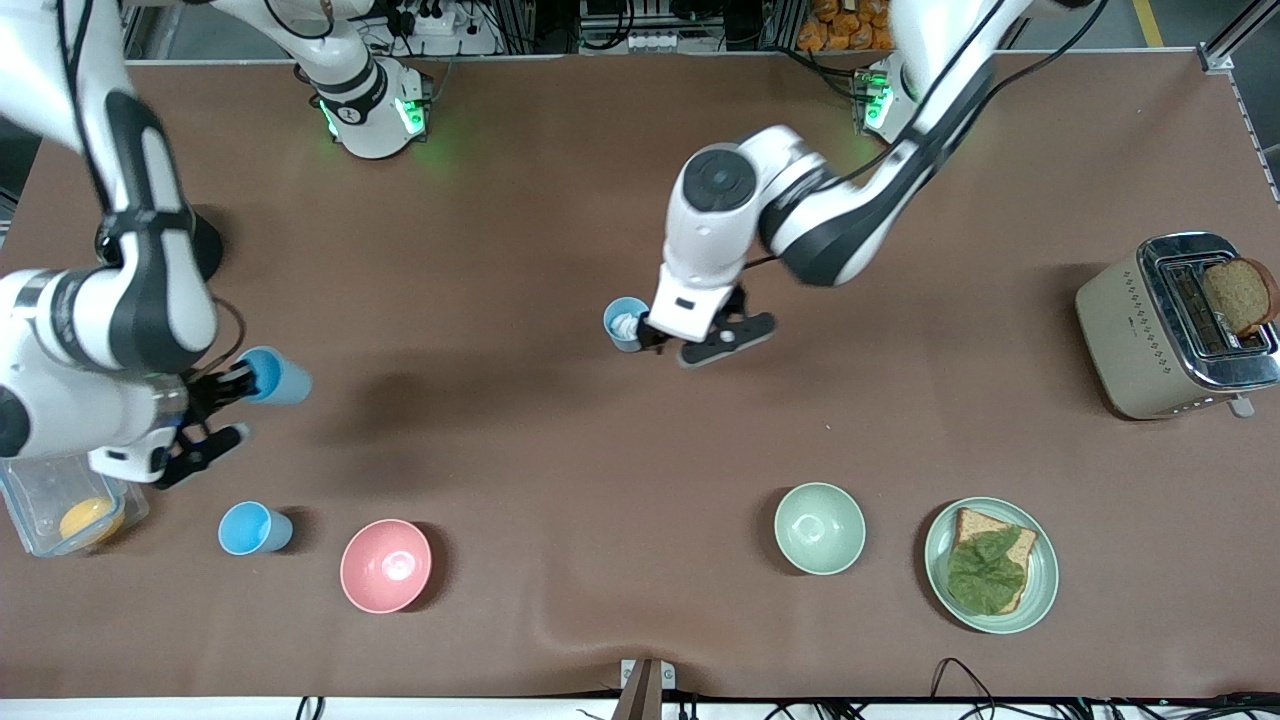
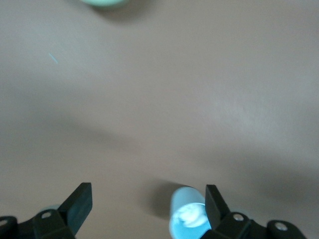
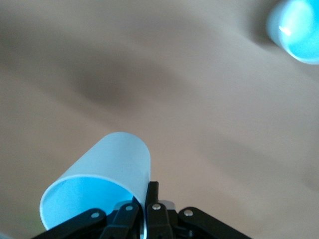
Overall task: Stack blue cups with both arms
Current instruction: 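Withdraw the left gripper while the right gripper carries the cup over the tissue cup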
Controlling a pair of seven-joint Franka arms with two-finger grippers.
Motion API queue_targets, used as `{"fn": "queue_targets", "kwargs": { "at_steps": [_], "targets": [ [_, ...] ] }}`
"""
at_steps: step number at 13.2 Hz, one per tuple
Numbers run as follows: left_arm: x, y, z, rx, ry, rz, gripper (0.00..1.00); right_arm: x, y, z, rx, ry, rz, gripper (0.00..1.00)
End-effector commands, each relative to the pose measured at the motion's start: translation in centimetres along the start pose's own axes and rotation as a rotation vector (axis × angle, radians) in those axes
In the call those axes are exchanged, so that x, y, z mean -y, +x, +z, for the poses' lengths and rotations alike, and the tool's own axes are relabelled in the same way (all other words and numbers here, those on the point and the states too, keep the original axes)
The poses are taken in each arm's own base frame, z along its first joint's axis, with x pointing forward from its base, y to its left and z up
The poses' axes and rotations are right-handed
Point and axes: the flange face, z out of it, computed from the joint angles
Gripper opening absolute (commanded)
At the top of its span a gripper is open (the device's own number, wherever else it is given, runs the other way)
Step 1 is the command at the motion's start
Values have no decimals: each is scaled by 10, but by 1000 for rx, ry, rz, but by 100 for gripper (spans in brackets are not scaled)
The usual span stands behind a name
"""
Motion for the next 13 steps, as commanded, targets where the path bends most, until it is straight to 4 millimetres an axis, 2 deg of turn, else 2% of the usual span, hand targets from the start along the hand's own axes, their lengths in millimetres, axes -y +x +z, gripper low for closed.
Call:
{"fn": "queue_targets", "kwargs": {
  "at_steps": [1,2,4,5,7,8,9,10,13],
  "targets": [
    [47,47,-57,-58,40,89,100,90,30,-30,-24,73,55,0],
    [70,68,-73,-72,56,128,100,112,39,-29,-37,120,86,0],
    [111,98,-103,-92,94,158,100,147,51,-26,-37,134,89,0],
    [133,112,-117,-99,110,173,100,176,59,-23,-33,116,70,0],
    [179,135,-152,-85,80,197,100,271,83,-4,-45,46,112,0],
    [197,140,-172,-95,57,200,100,329,94,9,-68,20,181,0],
    [213,145,-181,-106,62,204,100,370,104,31,-85,7,256,0],
    [220,145,-187,-96,67,214,100,399,111,49,-99,0,326,0],
    [276,157,-207,-13,39,253,100,433,117,76,-96,-14,376,0]
  ]
}}
